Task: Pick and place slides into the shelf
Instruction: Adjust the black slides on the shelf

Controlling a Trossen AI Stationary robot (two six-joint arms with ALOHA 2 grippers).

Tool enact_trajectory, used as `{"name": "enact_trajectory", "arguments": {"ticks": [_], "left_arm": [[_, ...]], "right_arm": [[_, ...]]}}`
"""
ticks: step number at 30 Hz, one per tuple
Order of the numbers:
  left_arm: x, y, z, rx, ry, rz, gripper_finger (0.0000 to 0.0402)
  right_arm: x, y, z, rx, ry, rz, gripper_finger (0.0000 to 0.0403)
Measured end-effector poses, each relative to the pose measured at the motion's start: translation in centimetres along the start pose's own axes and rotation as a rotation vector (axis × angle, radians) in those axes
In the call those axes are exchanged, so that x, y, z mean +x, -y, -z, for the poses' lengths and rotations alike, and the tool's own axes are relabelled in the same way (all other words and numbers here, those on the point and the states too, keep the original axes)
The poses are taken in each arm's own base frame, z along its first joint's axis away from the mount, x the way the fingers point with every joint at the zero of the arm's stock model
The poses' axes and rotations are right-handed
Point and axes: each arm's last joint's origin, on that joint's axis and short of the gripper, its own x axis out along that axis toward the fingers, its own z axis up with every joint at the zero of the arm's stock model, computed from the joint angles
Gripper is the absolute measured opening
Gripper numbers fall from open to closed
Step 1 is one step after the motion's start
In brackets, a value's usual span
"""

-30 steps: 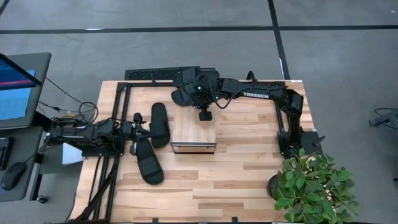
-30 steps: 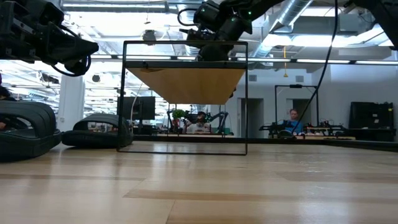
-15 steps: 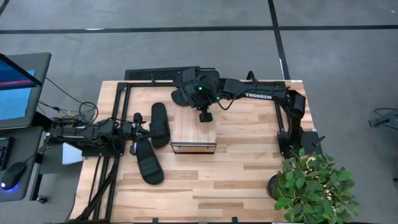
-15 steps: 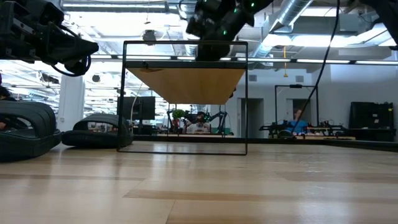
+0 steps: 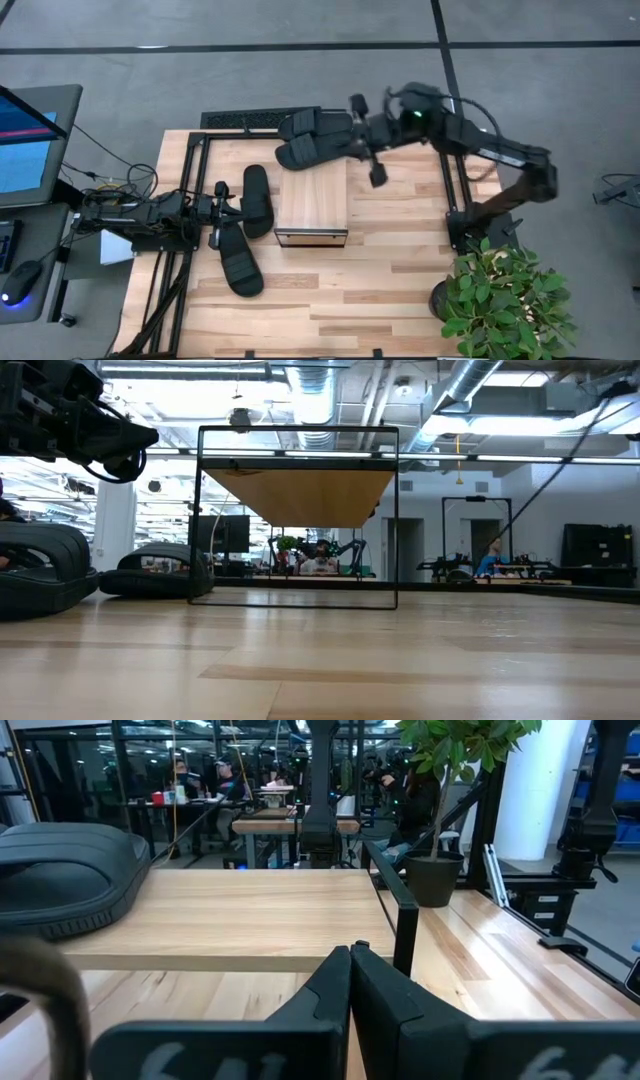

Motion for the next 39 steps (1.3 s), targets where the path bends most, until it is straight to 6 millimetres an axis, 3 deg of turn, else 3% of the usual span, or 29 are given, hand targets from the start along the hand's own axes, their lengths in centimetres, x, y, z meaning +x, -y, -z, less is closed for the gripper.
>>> {"name": "enact_trajectory", "arguments": {"ticks": [10,21,28,39], "left_arm": [[0.0,0.0,0.0,0.005,0.000,0.000,0.0000],[0.0,0.0,0.0,-0.002,0.000,0.000,0.0000],[0.0,0.0,0.0,-0.002,0.000,-0.001,0.0000],[0.0,0.0,0.0,0.002,0.000,-0.001,0.0000]], "right_arm": [[-3.7,-4.5,8.2,0.145,0.099,0.157,0.0000],[-4.9,-8.6,14.5,0.230,0.018,0.117,0.0000],[-5.1,-11.4,18.6,0.228,0.162,0.118,0.0000],[-6.7,-13.0,23.1,0.246,0.078,0.143,0.0000]]}}
